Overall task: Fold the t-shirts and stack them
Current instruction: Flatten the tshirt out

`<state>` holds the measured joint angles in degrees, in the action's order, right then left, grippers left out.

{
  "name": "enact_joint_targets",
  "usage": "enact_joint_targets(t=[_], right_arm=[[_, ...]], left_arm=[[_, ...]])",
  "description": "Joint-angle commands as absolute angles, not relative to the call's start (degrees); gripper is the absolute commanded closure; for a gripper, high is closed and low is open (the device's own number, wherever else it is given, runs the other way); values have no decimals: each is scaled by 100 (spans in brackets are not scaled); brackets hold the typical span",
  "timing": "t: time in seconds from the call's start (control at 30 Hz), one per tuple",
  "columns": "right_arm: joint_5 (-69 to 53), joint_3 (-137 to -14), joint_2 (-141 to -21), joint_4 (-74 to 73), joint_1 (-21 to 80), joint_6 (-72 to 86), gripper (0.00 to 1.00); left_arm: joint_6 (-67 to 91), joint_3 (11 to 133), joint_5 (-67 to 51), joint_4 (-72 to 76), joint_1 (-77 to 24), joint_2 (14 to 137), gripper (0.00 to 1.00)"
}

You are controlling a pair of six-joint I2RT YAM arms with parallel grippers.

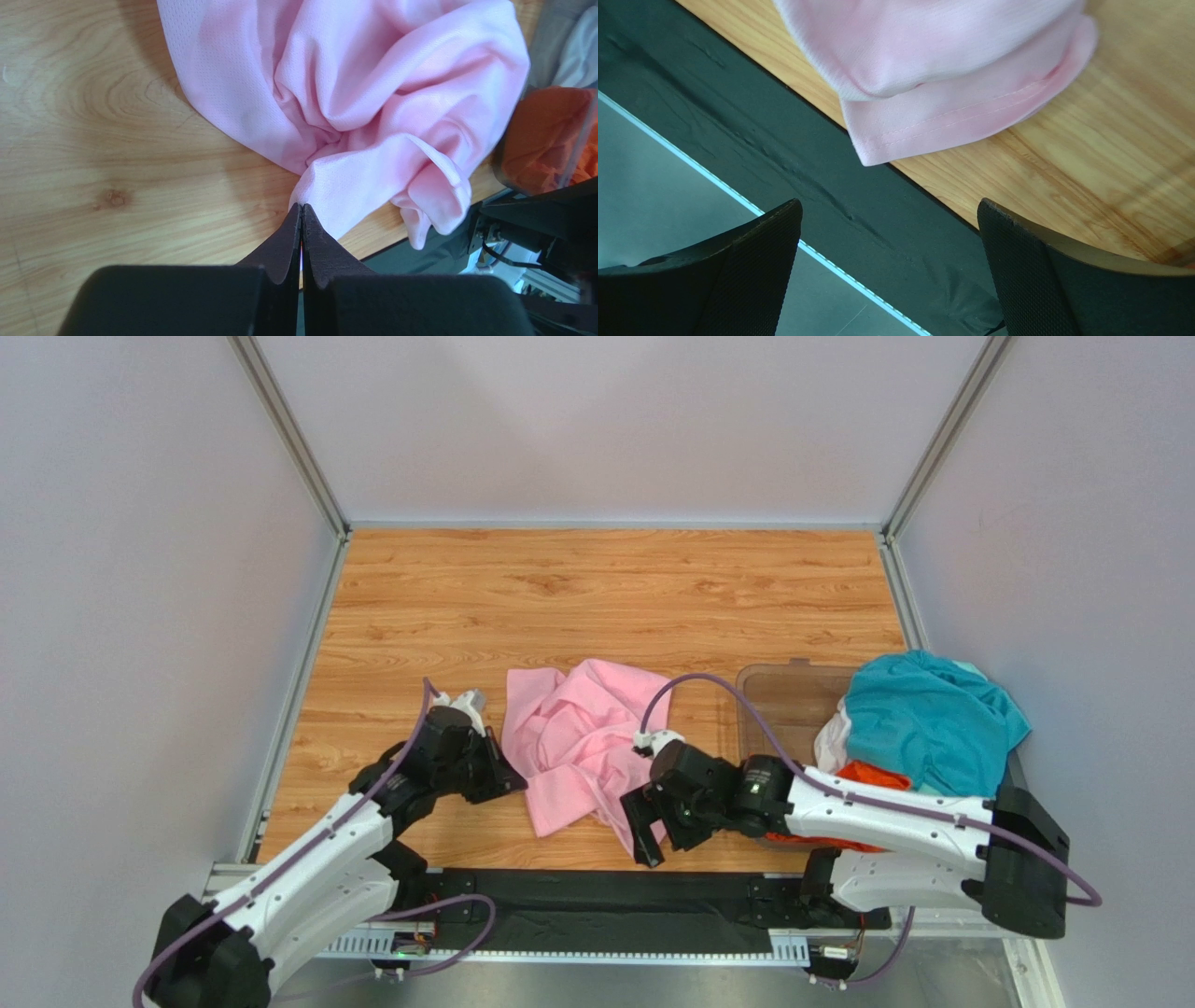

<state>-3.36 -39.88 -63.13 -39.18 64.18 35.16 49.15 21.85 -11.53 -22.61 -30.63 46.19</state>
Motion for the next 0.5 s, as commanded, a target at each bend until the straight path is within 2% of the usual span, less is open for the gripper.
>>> enact_joint_targets(t=[0.0, 0.1, 0.3, 0.4, 0.43, 0.47], right_arm=[[553, -4280, -6609, -3850, 7197, 3919, 4], [886, -4377, -7039, -3490, 7531, 4051, 5], [1396, -4623, -8006, -3260, 7708, 4306, 18], [1669, -4562, -8226, -3296, 7717, 4482, 31], [1713, -4553, -8296, -3322, 7717, 4517, 48], [1740, -4544, -8323, -3383, 7708, 4570, 58]], left_arm=[[4799, 2408, -958, -2935, -3094, 4018, 100], [4886, 2443, -984, -3129, -3094, 3667, 100], [4992, 2548, -1029, -3260, -3094, 3261, 100], [4957, 2619, -879, -3410, -3094, 3199, 100], [4940, 2680, -827, -3471, -3094, 3191, 100], [4939, 2707, -696, -3506, -3102, 3208, 100]])
